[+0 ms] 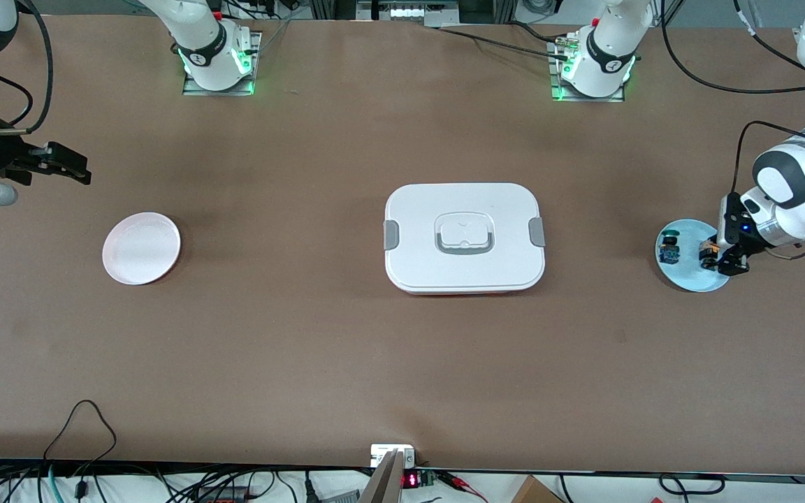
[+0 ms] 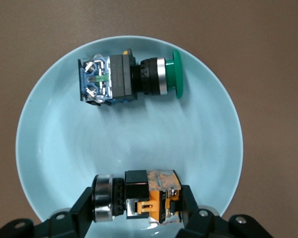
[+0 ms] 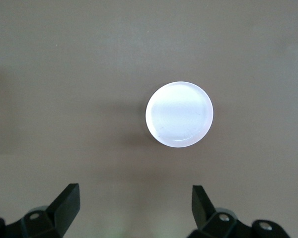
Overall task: Transfer orange switch to right arm and place
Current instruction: 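Lower the left gripper and grasp the orange-and-black switch, then lift the orange switch with the left gripper and carry it toward the right gripper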
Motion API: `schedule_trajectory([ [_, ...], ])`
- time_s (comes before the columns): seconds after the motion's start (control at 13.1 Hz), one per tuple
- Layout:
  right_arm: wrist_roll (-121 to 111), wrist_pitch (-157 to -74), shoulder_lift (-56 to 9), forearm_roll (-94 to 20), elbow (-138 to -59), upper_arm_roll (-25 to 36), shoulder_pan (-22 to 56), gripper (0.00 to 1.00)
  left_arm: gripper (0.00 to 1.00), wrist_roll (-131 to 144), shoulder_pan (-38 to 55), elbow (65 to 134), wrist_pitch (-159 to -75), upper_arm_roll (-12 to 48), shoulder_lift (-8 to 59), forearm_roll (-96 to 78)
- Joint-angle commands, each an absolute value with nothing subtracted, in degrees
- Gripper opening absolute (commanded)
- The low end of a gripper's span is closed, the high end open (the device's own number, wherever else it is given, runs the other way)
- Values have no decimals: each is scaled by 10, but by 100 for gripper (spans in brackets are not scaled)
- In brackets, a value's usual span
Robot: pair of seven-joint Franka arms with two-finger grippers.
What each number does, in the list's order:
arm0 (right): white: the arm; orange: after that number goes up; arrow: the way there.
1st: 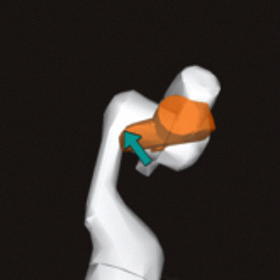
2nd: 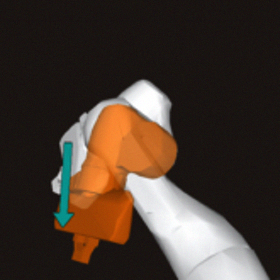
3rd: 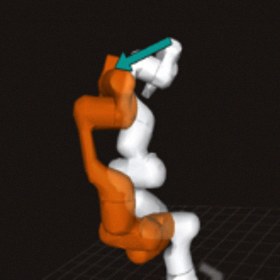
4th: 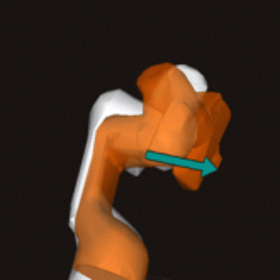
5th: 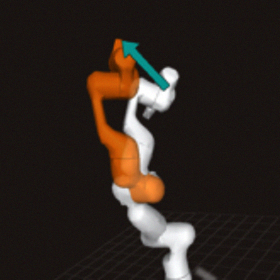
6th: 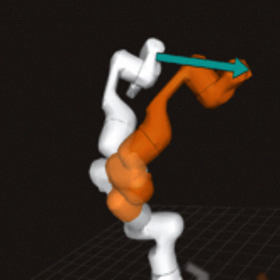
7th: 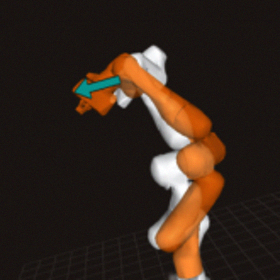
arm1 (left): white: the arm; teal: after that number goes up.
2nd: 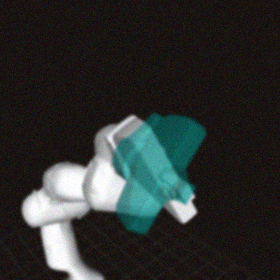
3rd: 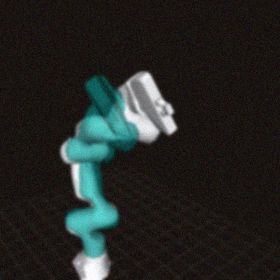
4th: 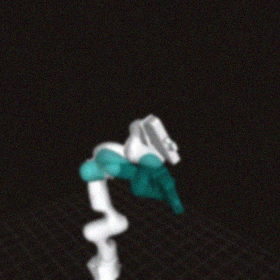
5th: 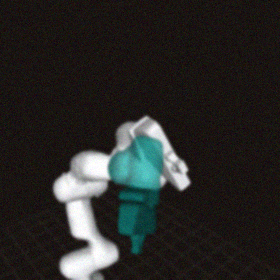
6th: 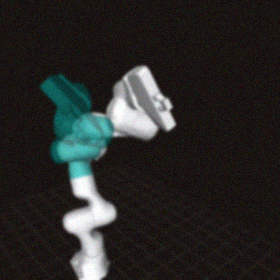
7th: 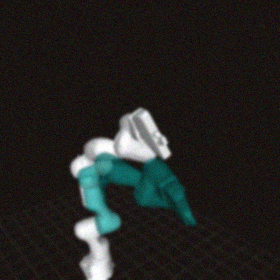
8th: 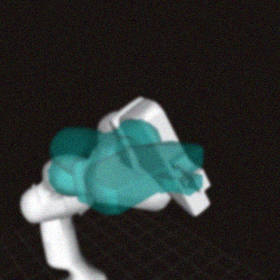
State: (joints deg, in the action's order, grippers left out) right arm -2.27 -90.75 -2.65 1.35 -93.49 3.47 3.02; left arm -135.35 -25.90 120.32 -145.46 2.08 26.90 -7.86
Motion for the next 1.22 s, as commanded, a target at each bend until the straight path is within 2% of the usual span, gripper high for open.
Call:
schedule_trajectory([
  [0.0,-19,-902,-30,6,-925,32,27,100,39,-1377,-268,1189,-1455,29,280,-99],
  [0.15,-19,-902,-30,6,-925,32,29,100,23,-1401,-264,1173,-1450,30,281,-99],
  [0.3,-19,-902,-29,6,-925,31,29,100,0,-1406,-270,1162,-1438,38,281,-112],
  [0.46,-19,-900,-30,6,-925,30,31,100,0,-1406,-270,1131,-1381,38,281,-137],
  [0.61,-23,-897,-32,6,-925,29,31,100,0,-1404,-261,1073,-1281,40,293,-159],
  [0.84,-20,-903,-32,6,-925,28,32,100,0,-1401,-261,977,-1099,82,324,-264],
  [0.99,-19,-906,-35,-2,-925,27,32,100,0,-1341,-258,942,-1005,113,340,-338],
  [1.14,-19,-905,-36,-46,-925,29,24,100,0,-1269,-231,889,-907,154,377,-391],
])
